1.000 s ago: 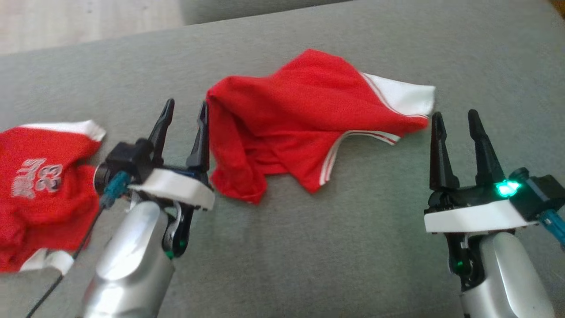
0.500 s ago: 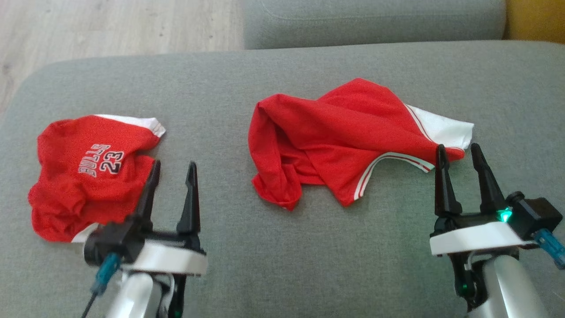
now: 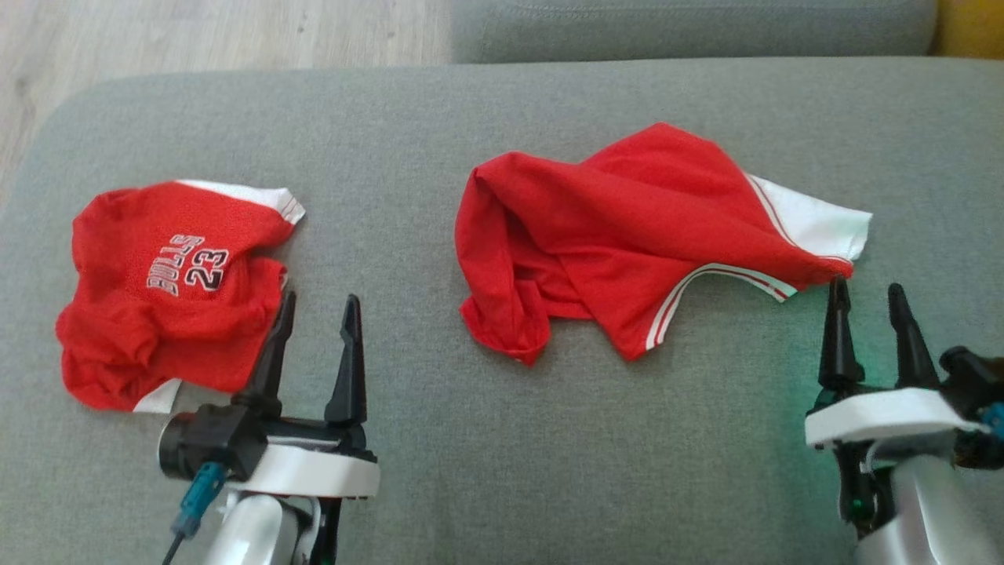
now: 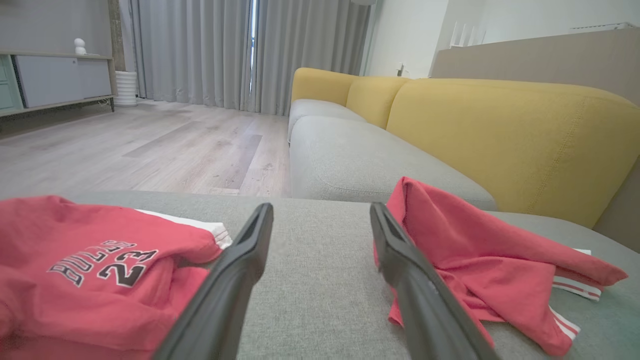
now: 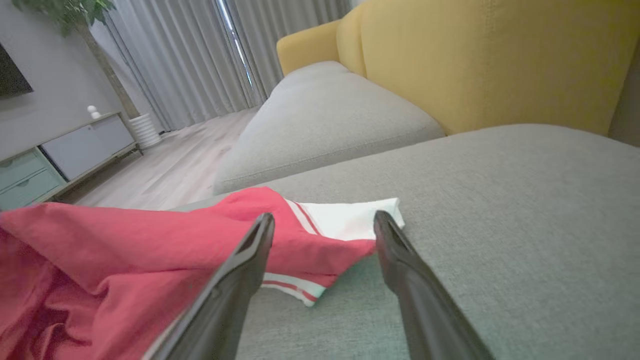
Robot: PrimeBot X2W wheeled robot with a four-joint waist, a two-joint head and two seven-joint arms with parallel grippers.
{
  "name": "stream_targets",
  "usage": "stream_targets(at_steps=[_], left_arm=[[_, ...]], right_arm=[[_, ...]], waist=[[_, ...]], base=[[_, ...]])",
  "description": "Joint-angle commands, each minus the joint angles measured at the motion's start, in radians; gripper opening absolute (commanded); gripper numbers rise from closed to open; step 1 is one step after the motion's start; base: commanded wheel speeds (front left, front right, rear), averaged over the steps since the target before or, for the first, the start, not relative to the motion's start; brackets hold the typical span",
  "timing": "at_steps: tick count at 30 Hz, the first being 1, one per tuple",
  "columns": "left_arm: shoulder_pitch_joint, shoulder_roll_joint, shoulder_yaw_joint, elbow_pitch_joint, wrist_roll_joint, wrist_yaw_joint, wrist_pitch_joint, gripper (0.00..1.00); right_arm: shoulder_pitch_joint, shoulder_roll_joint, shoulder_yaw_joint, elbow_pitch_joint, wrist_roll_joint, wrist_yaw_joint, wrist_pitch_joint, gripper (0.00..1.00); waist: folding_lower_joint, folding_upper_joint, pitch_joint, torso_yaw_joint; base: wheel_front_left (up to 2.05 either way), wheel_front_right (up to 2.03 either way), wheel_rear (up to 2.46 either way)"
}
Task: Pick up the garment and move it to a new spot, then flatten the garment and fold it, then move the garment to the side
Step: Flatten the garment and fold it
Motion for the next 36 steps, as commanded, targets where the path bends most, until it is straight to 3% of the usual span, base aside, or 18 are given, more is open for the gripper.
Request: stream_targets(at_steps=[1,10,19,20,21,29,36], left_arm=[[-0.04,-0.002,0.032,-0.026,0.009,-0.004,-0.009,1.0],[-0.058,-0.023,0.021,0.001,0.031,-0.028,-0.009,1.0],[-0.073,-0.031,0.025,0.009,0.047,-0.04,-0.009,1.0],[-0.074,-0.032,0.027,0.009,0.048,-0.041,-0.009,1.0],[-0.075,-0.033,0.029,0.009,0.05,-0.041,-0.009,1.0],[-0.079,-0.037,0.045,0.015,0.053,-0.043,-0.009,1.0],[-0.07,-0.042,0.053,0.016,0.05,-0.044,-0.01,1.0]], right_arm=[[-0.052,-0.005,0.015,0.003,-0.009,-0.001,-0.011,1.0],[-0.207,-0.005,0.028,0.316,0.184,-0.001,-0.011,1.0],[-0.309,-0.005,0.08,0.428,0.256,-0.001,-0.011,1.0],[-0.314,-0.005,0.082,0.43,0.251,-0.001,-0.011,0.58],[-0.318,-0.005,0.084,0.427,0.244,-0.001,-0.011,0.01],[-0.306,-0.005,0.064,0.305,0.223,-0.001,-0.011,0.0],[-0.288,-0.005,-0.082,0.117,0.215,-0.001,-0.011,0.0]], waist=[[0.0,-0.0001,0.009,0.005],[0.0,-0.0001,0.038,0.031],[0.0,-0.0001,0.069,0.044],[0.0,-0.0001,0.071,0.043],[0.0,-0.0001,0.072,0.042],[0.0,-0.0001,0.068,0.016],[0.0,-0.0001,0.04,-0.018]], base=[[0.0,0.0,0.0],[0.0,0.0,0.0],[0.0,0.0,0.0],[0.0,0.0,0.0],[0.0,0.0,0.0],[0.0,0.0,0.0],[0.0,0.0,0.0]])
